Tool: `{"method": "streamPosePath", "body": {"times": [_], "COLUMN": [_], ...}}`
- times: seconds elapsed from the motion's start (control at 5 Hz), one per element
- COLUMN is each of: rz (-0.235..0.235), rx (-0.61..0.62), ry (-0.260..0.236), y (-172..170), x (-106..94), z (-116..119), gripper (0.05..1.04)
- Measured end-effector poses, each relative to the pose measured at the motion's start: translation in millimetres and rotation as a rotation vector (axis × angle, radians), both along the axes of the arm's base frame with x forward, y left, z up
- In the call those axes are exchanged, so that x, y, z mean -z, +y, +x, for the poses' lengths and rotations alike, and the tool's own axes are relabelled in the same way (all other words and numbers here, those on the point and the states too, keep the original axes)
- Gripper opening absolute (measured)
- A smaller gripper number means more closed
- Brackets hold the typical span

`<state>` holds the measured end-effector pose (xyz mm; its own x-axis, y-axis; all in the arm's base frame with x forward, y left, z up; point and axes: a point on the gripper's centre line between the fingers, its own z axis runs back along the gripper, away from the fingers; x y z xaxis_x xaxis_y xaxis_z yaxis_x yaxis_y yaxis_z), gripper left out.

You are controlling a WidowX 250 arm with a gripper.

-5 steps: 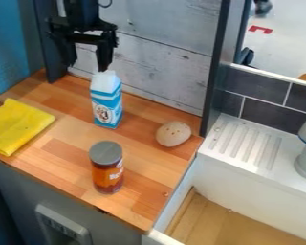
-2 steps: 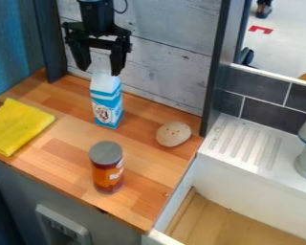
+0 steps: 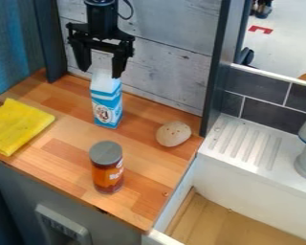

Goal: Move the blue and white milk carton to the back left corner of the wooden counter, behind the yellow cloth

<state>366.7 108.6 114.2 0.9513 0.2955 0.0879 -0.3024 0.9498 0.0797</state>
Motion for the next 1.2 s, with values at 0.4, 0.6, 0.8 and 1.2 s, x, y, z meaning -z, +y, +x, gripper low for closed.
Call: {"method": "streamPosePath", "body": {"times": [0.4,0.6,0.8,1.2], "rz": [0.002,-0.011,-0.029,-0.019], "rx": [-0.009,-0.006,-0.008,0.037], "ry": [0.044,0.035,0.052,0.073], "y": [2.4,0.5,-1.5,0.9], "x": [12.7,13.7,22.0,23.8], "z": [0.7,2.7,3.3,2.6], "gripper": [1.000,1.000,0.961,0.813]}}
